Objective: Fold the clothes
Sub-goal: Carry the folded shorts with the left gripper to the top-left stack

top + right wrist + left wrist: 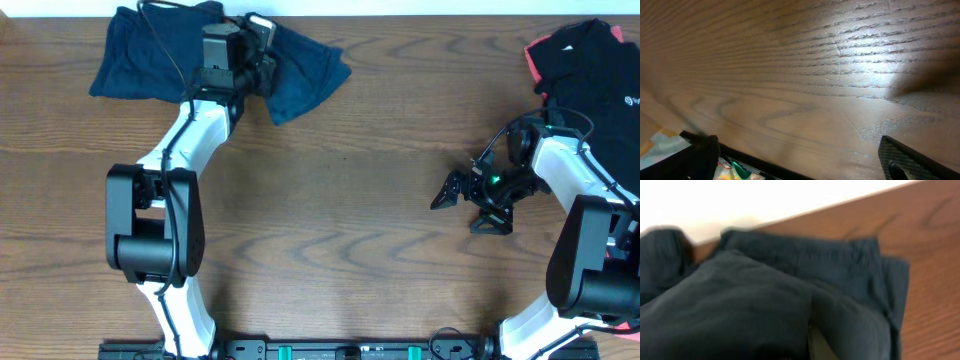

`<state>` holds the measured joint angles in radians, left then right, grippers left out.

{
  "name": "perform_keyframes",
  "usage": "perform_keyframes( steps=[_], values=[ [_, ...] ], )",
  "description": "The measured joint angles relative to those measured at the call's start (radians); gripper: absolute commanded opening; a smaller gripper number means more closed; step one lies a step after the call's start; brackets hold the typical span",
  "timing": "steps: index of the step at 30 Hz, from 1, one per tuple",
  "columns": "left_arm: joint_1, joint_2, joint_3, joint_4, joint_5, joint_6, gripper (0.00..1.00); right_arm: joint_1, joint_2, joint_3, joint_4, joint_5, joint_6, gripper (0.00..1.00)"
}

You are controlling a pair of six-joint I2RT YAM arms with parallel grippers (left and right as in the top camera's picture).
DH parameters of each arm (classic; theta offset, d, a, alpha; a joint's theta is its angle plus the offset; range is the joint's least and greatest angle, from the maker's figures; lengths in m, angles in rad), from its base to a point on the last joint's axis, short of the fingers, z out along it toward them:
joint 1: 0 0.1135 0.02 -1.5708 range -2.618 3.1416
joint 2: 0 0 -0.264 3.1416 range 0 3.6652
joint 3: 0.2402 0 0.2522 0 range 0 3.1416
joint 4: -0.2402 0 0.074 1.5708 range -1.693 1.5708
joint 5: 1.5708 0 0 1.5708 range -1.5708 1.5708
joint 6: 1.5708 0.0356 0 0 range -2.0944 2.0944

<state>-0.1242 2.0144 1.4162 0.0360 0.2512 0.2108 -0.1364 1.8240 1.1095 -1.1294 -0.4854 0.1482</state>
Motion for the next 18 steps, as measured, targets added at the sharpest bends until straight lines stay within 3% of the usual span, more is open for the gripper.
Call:
perform_keyframes(
  steps=[10, 18],
  values=[
    [0.023, 0.0, 0.006, -0.158, -0.004, 0.0, 0.06, 0.0, 0.0, 0.0, 0.008, 0.009, 0.0, 0.99],
    [0.092, 0.0, 0.006, -0.112, -0.001, 0.033, 0.06, 0.0, 0.0, 0.0, 0.015, 0.014, 0.0, 0.99]
  ],
)
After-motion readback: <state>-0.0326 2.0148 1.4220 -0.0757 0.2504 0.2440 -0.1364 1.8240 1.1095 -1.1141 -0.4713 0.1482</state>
